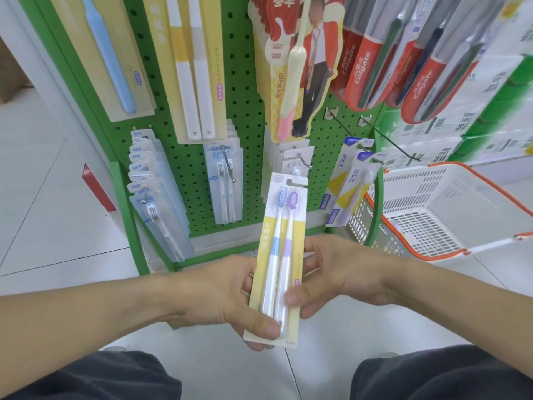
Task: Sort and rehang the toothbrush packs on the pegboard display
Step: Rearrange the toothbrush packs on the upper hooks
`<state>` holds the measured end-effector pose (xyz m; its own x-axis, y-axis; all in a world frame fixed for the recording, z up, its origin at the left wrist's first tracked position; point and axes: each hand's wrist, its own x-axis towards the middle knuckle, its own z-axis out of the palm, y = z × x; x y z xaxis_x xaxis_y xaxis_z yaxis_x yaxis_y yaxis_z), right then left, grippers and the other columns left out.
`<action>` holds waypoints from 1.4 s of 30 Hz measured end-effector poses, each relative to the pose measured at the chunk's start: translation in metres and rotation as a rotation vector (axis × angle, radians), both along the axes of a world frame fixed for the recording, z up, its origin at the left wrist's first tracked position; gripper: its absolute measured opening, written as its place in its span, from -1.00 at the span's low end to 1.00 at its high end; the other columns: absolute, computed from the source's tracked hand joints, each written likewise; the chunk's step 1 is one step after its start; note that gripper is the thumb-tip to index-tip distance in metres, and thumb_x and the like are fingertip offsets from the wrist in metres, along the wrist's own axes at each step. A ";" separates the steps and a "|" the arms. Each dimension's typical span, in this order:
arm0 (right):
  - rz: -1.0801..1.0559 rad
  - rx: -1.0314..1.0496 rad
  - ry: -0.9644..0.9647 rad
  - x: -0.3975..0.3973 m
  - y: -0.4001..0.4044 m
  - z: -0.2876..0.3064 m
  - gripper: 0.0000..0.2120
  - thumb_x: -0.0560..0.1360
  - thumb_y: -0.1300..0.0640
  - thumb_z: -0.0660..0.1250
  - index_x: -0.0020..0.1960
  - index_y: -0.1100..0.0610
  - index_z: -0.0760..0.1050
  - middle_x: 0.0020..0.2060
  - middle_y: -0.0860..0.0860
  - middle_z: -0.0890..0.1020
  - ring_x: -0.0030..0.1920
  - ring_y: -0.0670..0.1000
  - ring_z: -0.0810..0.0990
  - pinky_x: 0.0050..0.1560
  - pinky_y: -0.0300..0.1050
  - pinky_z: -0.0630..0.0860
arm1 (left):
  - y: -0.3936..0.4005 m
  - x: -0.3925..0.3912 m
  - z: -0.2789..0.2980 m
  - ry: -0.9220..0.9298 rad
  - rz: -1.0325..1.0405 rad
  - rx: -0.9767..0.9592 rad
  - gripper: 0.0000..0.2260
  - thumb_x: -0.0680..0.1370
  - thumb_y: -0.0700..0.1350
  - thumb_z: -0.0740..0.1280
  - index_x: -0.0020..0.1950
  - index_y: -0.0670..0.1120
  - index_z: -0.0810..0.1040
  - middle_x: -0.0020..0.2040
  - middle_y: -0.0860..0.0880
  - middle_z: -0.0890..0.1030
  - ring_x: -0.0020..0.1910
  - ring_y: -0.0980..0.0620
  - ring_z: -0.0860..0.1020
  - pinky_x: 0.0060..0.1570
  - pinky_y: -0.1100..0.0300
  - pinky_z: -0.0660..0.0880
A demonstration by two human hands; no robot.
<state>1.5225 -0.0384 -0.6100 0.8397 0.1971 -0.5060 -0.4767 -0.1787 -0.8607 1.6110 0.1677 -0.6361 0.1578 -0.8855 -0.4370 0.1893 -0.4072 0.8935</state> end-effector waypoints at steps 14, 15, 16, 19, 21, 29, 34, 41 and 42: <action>0.139 -0.205 -0.055 -0.004 0.006 0.000 -0.58 0.36 0.50 0.50 0.18 0.25 0.61 0.01 0.34 0.67 -0.12 0.13 0.67 -0.11 0.01 0.68 | -0.001 -0.008 0.018 -0.176 -0.043 0.112 -0.32 0.39 0.00 0.60 0.40 0.07 0.34 0.17 -0.08 0.59 0.05 0.08 0.64 0.13 -0.03 0.63; 0.148 -0.257 -0.057 -0.005 0.008 0.000 -0.58 0.35 0.49 0.51 0.17 0.25 0.59 -0.03 0.34 0.67 -0.17 0.13 0.68 -0.09 0.06 0.70 | -0.003 -0.009 0.018 -0.189 0.085 0.158 -0.27 0.34 0.09 0.62 0.40 0.05 0.33 0.12 -0.05 0.63 0.01 0.07 0.67 0.11 -0.05 0.64; 0.163 -0.296 -0.063 -0.006 0.011 0.000 -0.59 0.35 0.46 0.52 0.15 0.24 0.58 -0.08 0.31 0.67 -0.21 0.13 0.68 -0.08 0.08 0.70 | -0.005 -0.009 0.018 -0.187 0.209 0.172 -0.27 0.35 0.11 0.63 0.38 0.00 0.34 0.03 -0.03 0.65 -0.02 0.04 0.69 0.08 -0.08 0.65; 0.215 -0.361 -0.129 -0.010 0.022 0.008 -0.68 0.37 0.32 0.59 -0.01 0.13 0.52 -0.25 0.06 0.67 -0.24 0.10 0.71 -0.15 0.00 0.67 | -0.009 -0.010 0.017 -0.126 0.282 0.134 -0.47 0.45 0.06 0.48 0.32 -0.11 0.40 0.01 -0.05 0.67 0.01 0.00 0.70 0.05 -0.09 0.66; 0.262 -0.423 -0.190 -0.013 0.031 0.017 -0.67 0.38 0.14 0.64 -0.08 0.05 0.48 -0.18 0.02 0.71 -0.15 0.06 0.72 -0.06 0.00 0.67 | -0.008 -0.009 0.014 -0.047 0.147 0.088 -0.64 0.57 0.06 0.39 0.19 -0.20 0.52 0.01 -0.12 0.65 0.04 -0.04 0.66 0.14 -0.11 0.62; -0.092 -0.769 -0.201 0.010 0.007 0.003 -0.58 0.41 -0.13 0.57 0.06 0.03 0.44 -0.12 -0.06 0.62 -0.20 -0.04 0.68 -0.13 -0.07 0.64 | -0.002 0.000 0.008 0.112 0.114 0.095 -0.80 0.68 -0.27 0.22 0.29 -0.18 0.49 0.24 -0.23 0.63 0.20 -0.13 0.66 -0.02 0.14 0.63; -0.567 -0.466 -0.391 0.018 -0.010 0.000 -0.31 0.32 0.14 0.66 0.27 0.03 0.31 0.18 0.03 0.45 -0.17 0.00 0.67 -0.35 -0.02 0.68 | 0.001 0.006 0.008 0.003 0.064 0.140 -0.78 0.62 -0.28 0.31 0.27 -0.24 0.54 0.19 -0.17 0.68 0.18 -0.13 0.66 0.06 0.07 0.65; -0.459 -0.228 -0.561 0.018 -0.006 -0.001 -0.84 0.52 0.18 0.48 -0.09 0.28 0.59 -0.36 0.07 0.70 -0.51 -0.02 0.59 -0.58 -0.14 0.52 | -0.003 0.001 0.014 -0.139 0.076 0.196 -0.70 0.58 -0.04 0.36 0.20 -0.22 0.61 0.09 -0.11 0.73 0.07 -0.08 0.71 0.10 -0.02 0.64; -0.455 -0.241 -0.580 0.017 -0.004 0.000 -0.80 0.54 0.14 0.46 -0.12 0.29 0.59 -0.39 0.10 0.69 -0.54 -0.01 0.56 -0.58 -0.15 0.51 | -0.005 0.000 0.016 -0.155 0.095 0.230 -0.59 0.56 0.10 0.31 0.16 -0.22 0.63 0.04 -0.11 0.74 0.03 -0.07 0.72 0.08 0.00 0.65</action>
